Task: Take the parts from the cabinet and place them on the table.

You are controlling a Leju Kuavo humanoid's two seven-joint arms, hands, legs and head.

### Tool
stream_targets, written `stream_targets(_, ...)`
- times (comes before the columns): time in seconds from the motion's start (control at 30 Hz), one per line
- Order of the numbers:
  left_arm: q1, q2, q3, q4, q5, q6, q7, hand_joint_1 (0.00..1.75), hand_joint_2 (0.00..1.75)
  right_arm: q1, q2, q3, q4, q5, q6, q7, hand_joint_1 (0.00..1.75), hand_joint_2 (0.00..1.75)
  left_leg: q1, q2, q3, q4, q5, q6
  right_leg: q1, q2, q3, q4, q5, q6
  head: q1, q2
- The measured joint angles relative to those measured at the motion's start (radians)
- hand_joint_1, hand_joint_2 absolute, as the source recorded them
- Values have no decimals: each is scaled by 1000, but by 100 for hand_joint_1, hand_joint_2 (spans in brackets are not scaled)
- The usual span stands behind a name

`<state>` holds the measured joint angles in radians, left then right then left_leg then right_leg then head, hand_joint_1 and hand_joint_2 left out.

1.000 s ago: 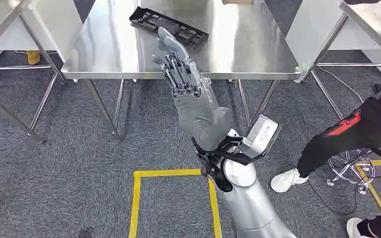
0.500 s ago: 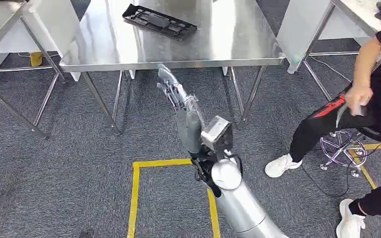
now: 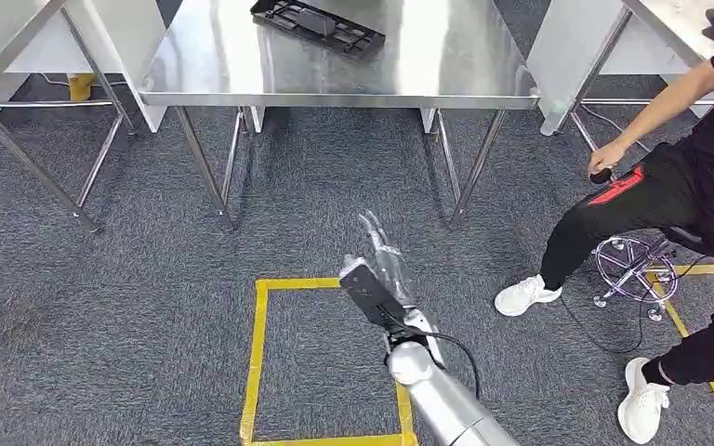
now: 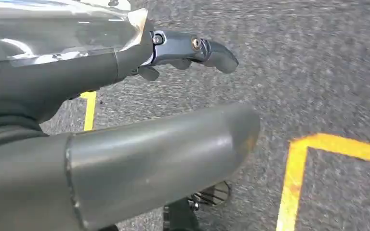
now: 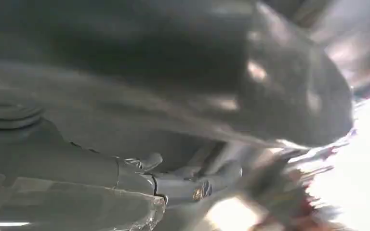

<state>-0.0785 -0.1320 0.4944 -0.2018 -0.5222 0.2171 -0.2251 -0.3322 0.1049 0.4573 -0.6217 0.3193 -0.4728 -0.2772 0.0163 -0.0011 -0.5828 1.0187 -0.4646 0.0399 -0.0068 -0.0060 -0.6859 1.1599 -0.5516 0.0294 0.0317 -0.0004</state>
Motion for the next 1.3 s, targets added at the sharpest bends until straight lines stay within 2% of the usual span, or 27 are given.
stream_targets(0.07, 9, 8, 7, 0, 1, -1, -3, 0, 0, 34, -35, -38, 73, -41, -40, 0, 0, 0, -2, 0, -32, 0, 23, 3, 0, 3, -20, 129, -61, 0, -1, 0)
stream_targets(0.13, 18, 14, 15, 1, 2, 0, -2, 0, 0, 96, -69, -130, 155, -151, -37, -26, 0, 0, -2, -6, -64, 2, 47, 3, -2, 3, 18, 152, -25, 26, 0, 0)
stream_targets(0.17, 24, 18, 17, 1, 2, 0, 0, 0, 0, 127, -86, -185, 190, -193, -33, -27, 0, 0, -2, -9, -80, 3, 59, 1, -3, 3, 62, 107, 10, 40, 0, 0)
stream_targets(0.2, 28, 21, 20, 1, 2, 1, 3, 0, 0, 149, -101, -224, 215, -199, -15, -22, 0, 0, -2, -9, -93, 3, 71, -4, -3, 3, 121, 30, 30, 43, 0, 0)
stream_targets(0.23, 30, 25, 25, 1, 1, 1, 8, 0, 0, 159, -113, -256, 242, -201, 15, 0, 0, 0, -2, -8, -100, 4, 81, -10, -2, 2, 192, -66, 21, 35, 1, 0)
stream_targets(0.27, 31, 28, 28, 1, 0, 1, 11, 0, 0, 167, -121, -275, 264, -197, 47, 34, 0, 0, -7, -3, -105, 5, 88, -17, 6, 2, 268, -172, -16, 20, 1, 0)
stream_targets(0.3, 29, 31, 30, 1, -1, 0, 11, 0, 0, 180, -127, -288, 289, -184, 95, 76, 0, 0, -7, 4, -105, 2, 100, -22, 11, 7, 274, -200, -26, 12, -4, 0)
stream_targets(0.37, 27, 39, 31, 1, -2, -2, 11, 0, 0, 224, -133, -294, 333, -163, 182, 181, 0, 0, -5, 5, -103, -11, 125, -31, 17, 6, 256, -193, -13, 6, -2, 0)
stream_targets(0.4, 29, 44, 32, 2, -2, -3, 11, 0, 0, 249, -133, -300, 355, -156, 228, 247, 0, 0, -7, 1, -105, -14, 133, -38, 8, 2, 243, -198, -1, -5, -1, 0)
stream_targets(0.43, 31, 45, 36, 3, -3, -3, 11, 0, 0, 263, -133, -305, 370, -150, 257, 299, 0, 0, -2, 0, -117, 1, 93, -43, -6, -5, 236, -196, 11, -14, -3, 0)
stream_targets(0.47, 33, 47, 40, 5, -5, -4, 12, 0, 0, 273, -130, -306, 379, -141, 279, 346, 0, 0, -2, 1, -128, 43, 25, -45, -4, -4, 223, -196, 23, -30, -2, 0)
stream_targets(0.53, 30, 51, 41, 5, -21, -4, 12, 0, 0, 281, -126, -306, 395, -127, 312, 415, 0, 0, -1, -2, -160, 194, -94, -53, -1, -4, 197, -196, 44, -40, -3, 0)
stream_targets(0.57, 29, 53, 41, 5, -30, -4, 13, 0, 0, 284, -124, -306, 403, -122, 324, 439, 0, 0, -1, -1, -170, 261, -114, -56, 1, -4, 186, -195, 55, -41, -4, 0)
stream_targets(0.63, 29, 54, 40, 6, -43, -1, 22, 0, 0, 290, -118, -306, 414, -121, 335, 468, 0, 0, 1, -1, -151, 311, -63, -57, 4, -5, 161, -192, 75, -38, -4, 0)
stream_targets(0.7, 29, 55, 40, 6, -49, 0, 26, 0, 0, 295, -114, -306, 421, -120, 339, 475, 0, 0, 1, -1, -51, 196, -7, -51, 4, -4, 137, -185, 88, -31, -4, 0)
stream_targets(0.77, 22, 57, 40, 6, -56, 1, 34, 0, 0, 295, -111, -306, 426, -119, 339, 474, 0, 0, -2, -3, 80, 25, -40, -39, 7, -3, 123, -171, 93, -22, -5, 0)
stream_targets(0.8, 19, 58, 40, 6, -59, 1, 34, 0, 0, 294, -111, -306, 427, -119, 339, 471, 0, 0, -4, -2, 95, -11, -56, -36, 13, -4, 121, -167, 97, -17, -2, 0)
stream_targets(0.87, 17, 57, 40, 6, -67, 2, 36, 0, 0, 291, -111, -306, 428, -118, 336, 463, 0, 0, -10, -2, 91, -25, -64, -26, 12, -5, 110, -165, 111, -1, -3, 0)
stream_targets(0.93, 20, 54, 40, 8, -71, 5, 41, 0, 0, 293, -114, -306, 431, -118, 330, 456, 0, 0, -1, 4, 83, -37, -44, -4, 11, -4, 93, -150, 106, 8, -3, 0)
stream_targets(1.03, 19, 54, 40, 8, -73, 11, 43, 0, 0, 293, -114, -306, 437, -119, 327, 456, 0, 0, -3, 13, 58, -36, -24, 9, 5, 2, 14, 37, -3, 0, 1, 0)
stream_targets(1.1, 21, 53, 40, 8, -73, 11, 47, 0, 0, 294, -114, -306, 439, -119, 326, 456, 0, 0, -4, 27, 40, -35, -13, 7, 0, 2, -25, 156, -47, 11, 1, 0)
stream_targets(1.13, 21, 51, 40, 8, -73, 12, 49, 0, 0, 295, -115, -306, 441, -119, 325, 456, 0, 0, -3, 34, 36, -35, -9, 4, -4, 2, -10, 141, -41, 19, 1, 0)
stream_targets(1.17, 21, 50, 40, 8, -73, 13, 50, 0, 0, 295, -115, -306, 443, -119, 322, 456, 0, 0, -2, 42, 33, -34, -6, 1, -8, 1, 35, 78, -19, 33, 1, 0)
stream_targets(1.2, 21, 49, 40, 8, -74, 13, 51, 0, 0, 295, -116, -306, 443, -119, 321, 456, 0, 0, -1, 52, 32, -34, -5, -2, -12, -6, 97, -22, 12, 46, 1, 0)
stream_targets(1.23, 21, 48, 40, 8, -74, 14, 52, 0, 0, 293, -116, -306, 443, -118, 320, 456, 0, 0, 0, 61, 33, -33, -3, -6, -14, -33, 162, -128, 41, 56, 1, 0)
stream_targets(1.27, 21, 51, 40, 8, -75, 17, 52, 0, 0, 289, -114, -306, 443, -115, 319, 456, 0, 0, -8, 70, 33, -31, -3, -12, -11, -73, 188, -190, 36, 51, 2, 0)
stream_targets(1.3, 20, 51, 40, 8, -76, 19, 53, 0, 0, 287, -115, -306, 443, -113, 319, 456, 0, 0, -10, 77, 31, -29, -2, -19, -3, -54, 189, -188, 46, 36, -1, 0)
